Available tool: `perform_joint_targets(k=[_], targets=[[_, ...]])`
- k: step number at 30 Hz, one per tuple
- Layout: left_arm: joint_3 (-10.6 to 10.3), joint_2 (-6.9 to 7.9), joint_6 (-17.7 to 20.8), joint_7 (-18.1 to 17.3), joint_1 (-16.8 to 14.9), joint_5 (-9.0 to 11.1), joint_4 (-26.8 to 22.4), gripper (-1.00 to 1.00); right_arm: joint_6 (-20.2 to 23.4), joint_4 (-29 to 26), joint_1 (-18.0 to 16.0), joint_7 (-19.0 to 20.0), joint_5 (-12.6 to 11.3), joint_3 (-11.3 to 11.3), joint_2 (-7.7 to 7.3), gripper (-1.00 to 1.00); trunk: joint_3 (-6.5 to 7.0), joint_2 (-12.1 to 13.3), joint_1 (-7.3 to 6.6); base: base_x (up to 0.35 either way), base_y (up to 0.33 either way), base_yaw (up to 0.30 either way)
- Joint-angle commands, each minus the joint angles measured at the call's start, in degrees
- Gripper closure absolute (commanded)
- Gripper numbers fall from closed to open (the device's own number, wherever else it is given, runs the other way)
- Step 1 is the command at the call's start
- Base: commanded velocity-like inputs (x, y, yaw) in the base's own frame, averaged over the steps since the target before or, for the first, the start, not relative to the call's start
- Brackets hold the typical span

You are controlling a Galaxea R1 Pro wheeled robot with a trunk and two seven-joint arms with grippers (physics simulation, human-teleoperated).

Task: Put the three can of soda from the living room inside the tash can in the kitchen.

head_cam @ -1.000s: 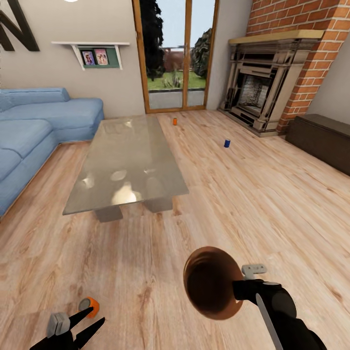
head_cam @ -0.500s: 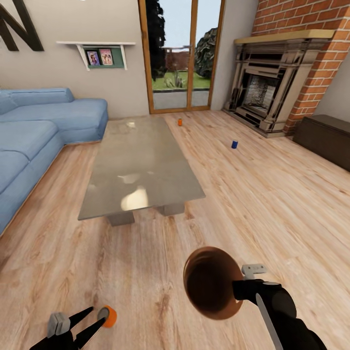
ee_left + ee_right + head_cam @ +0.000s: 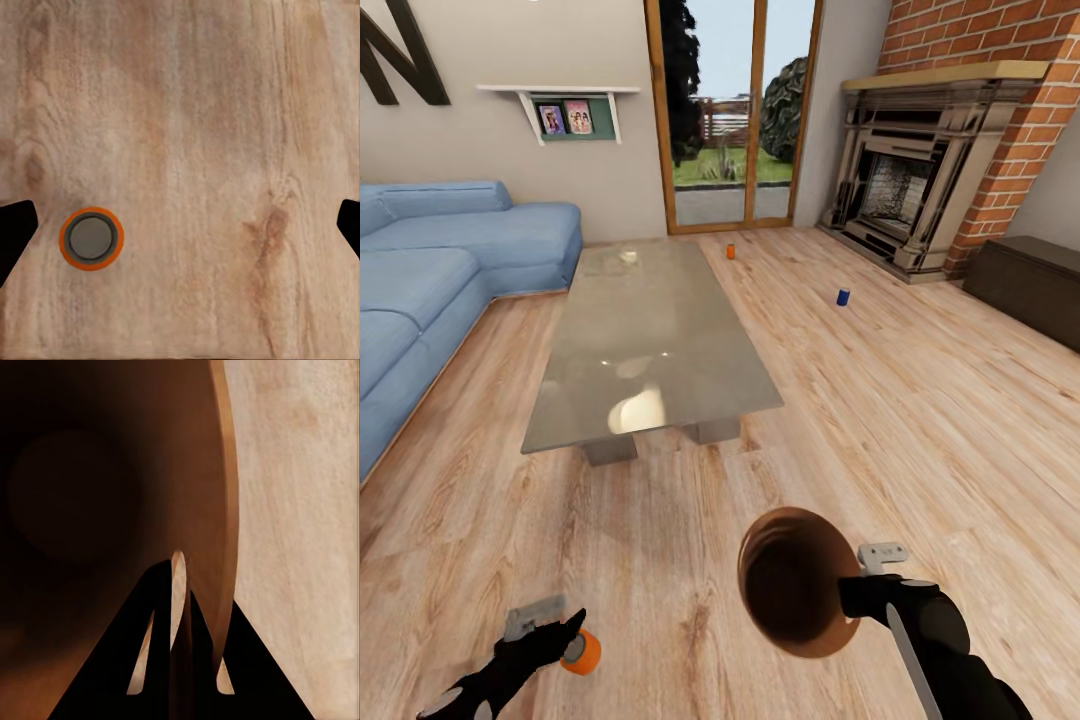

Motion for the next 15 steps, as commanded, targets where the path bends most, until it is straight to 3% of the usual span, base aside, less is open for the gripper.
perform_joint_targets(k=[1,4,10,12,14,15], targets=[[-0.68,-0.22,-0.91,2.55,-2.91,-0.01,5.47,-1.00,-0.01,-0.01,-0.01,0.27,-1.43,0.01,0.01,1.00,0.00,-0.01,-0.01,0.000,0.000,0.000],[-1.51,-0.47,-5.61,5.44,-7.97,-0.11,15.60,-1.00,0.00,-0.01,0.00,0.27,-1.43,0.01,0.01,1.00,0.00,-0.01,-0.01,0.000,0.000,0.000],[-2.09,-0.62,-8.23,6.59,-12.85,-0.23,22.43,-1.00,0.00,0.01,0.00,0.27,-1.43,0.01,0.01,1.00,0.00,-0.01,-0.01,0.000,0.000,0.000],[-2.34,-0.61,-9.13,6.90,-17.52,-0.37,29.77,-1.00,0.00,0.05,0.02,0.27,-1.36,0.01,0.01,1.00,0.00,-0.01,-0.01,0.000,0.000,0.000],[-2.35,-0.50,-9.89,6.96,-18.79,-0.40,31.58,-1.00,-0.01,0.06,0.02,0.27,-1.31,0.01,0.01,1.00,0.00,-0.01,-0.01,0.000,0.000,0.000],[-2.36,-0.38,-12.69,7.05,-19.79,-0.43,33.57,-1.00,0.00,0.07,0.00,0.27,-1.21,0.01,0.01,1.00,0.00,-0.01,-0.01,0.000,0.000,0.000]])
